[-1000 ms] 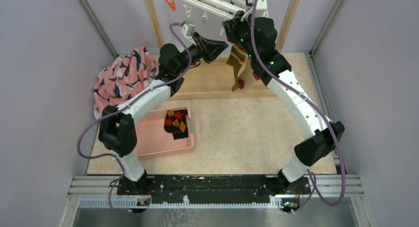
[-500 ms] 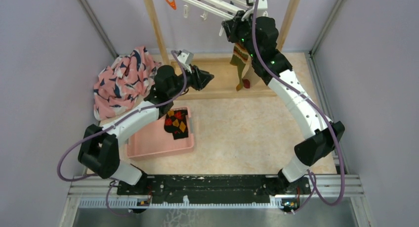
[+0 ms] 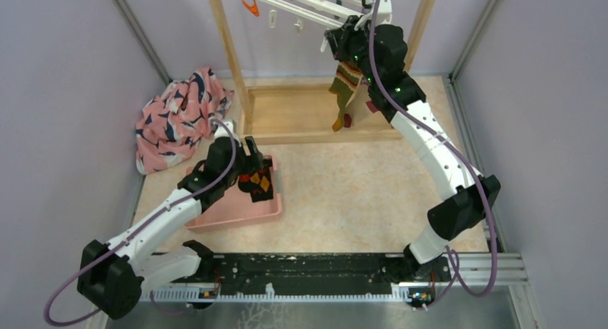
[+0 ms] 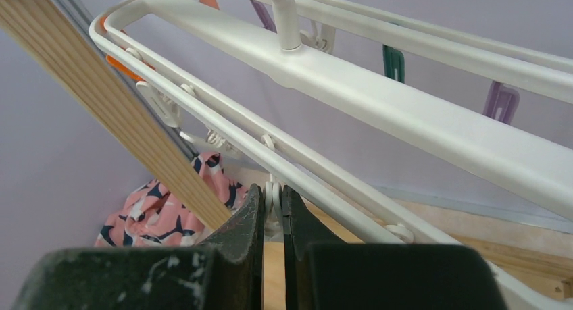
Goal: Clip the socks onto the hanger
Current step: Pick up the sock from the bin.
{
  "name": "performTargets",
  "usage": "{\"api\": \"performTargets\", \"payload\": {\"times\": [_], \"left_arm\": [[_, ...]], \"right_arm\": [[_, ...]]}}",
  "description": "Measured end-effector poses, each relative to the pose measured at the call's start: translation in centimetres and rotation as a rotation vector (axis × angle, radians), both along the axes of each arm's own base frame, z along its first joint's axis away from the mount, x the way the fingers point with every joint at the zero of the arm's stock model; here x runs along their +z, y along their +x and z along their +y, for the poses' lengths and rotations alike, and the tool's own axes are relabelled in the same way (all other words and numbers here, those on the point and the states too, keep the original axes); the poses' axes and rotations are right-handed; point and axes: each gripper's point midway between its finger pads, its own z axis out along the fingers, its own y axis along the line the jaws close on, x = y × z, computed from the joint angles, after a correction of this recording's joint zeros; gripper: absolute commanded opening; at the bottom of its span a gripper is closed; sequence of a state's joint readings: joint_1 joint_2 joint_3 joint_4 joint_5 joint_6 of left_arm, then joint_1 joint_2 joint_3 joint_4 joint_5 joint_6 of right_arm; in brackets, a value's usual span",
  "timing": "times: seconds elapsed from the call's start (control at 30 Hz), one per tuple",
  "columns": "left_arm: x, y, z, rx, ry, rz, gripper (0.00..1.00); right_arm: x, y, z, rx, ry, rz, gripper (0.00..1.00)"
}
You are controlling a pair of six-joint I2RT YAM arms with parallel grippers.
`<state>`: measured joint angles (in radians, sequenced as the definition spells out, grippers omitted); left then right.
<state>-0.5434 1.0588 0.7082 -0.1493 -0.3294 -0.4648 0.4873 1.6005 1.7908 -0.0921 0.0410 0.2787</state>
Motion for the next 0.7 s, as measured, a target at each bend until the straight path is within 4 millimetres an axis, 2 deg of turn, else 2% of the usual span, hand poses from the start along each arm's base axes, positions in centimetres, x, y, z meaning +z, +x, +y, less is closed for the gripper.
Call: {"api": "performTargets", "payload": {"times": [0.23,0.5,0.63,0.7], "left_arm": [[-6.0,-3.2,3.0,0.091,0.074,0.146,0.76],[-11.9,-4.3,3.3,0.105,0.134,0.299,0.65],[-13.9,-4.5,3.3,0.105,0.154,0.35,0.45],[-14.0,-4.3,3.1,0.105,0.153,0.348,0.29]], "right_arm": [[-0.4,0.3,0.2,0.009,0.025,-0.002,0.0],[-0.4,0.3,0.3,0.014,0.035,-0.001,0.0],[-0.5,0.3,0.3,0.014,0.034,0.0,0.0],[-0.4,0.3,0.3,0.014,0.034,0.0,0.0]]}}
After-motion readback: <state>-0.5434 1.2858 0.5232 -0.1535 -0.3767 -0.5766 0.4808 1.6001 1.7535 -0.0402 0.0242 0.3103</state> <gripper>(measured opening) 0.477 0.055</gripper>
